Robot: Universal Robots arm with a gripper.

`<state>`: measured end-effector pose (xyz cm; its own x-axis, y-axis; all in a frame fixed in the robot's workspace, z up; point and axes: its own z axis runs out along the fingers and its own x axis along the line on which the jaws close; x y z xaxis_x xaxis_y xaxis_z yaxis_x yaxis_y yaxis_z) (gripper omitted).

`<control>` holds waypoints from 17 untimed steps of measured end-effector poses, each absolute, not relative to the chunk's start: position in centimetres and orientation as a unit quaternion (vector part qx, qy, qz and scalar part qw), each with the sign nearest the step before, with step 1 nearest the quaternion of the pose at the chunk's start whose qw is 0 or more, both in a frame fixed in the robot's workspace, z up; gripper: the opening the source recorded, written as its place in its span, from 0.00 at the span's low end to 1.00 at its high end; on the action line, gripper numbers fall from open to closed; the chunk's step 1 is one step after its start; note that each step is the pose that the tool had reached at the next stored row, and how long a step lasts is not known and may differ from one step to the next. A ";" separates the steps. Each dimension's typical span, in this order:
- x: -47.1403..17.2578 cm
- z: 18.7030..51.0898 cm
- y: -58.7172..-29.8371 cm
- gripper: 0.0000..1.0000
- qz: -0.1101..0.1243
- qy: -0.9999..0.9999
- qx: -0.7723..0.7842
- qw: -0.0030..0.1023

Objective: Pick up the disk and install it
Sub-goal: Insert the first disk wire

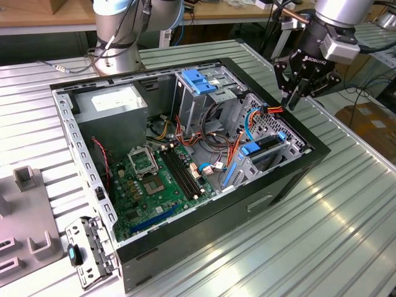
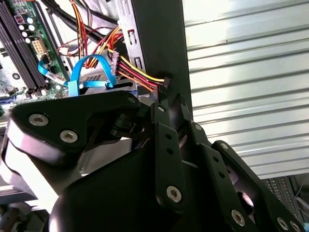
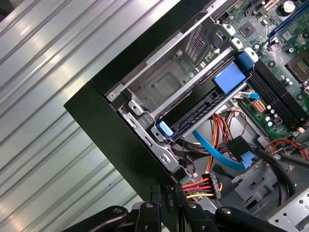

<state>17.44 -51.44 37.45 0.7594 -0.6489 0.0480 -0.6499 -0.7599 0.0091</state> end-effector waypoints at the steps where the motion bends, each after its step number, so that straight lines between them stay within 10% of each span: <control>1: 17.4 37.4 -51.4 0.26 0.022 -0.345 0.938 0.012; 13: 17.3 36.6 -51.4 0.33 0.022 -0.332 0.943 0.006; 14: 17.3 37.3 -51.3 0.18 0.022 -0.332 0.943 0.006; 17: 17.3 37.4 -51.3 0.16 0.022 -0.332 0.943 0.006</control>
<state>17.29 -51.34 37.44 0.7791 -0.6252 0.0451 -0.6258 -0.7800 -0.0027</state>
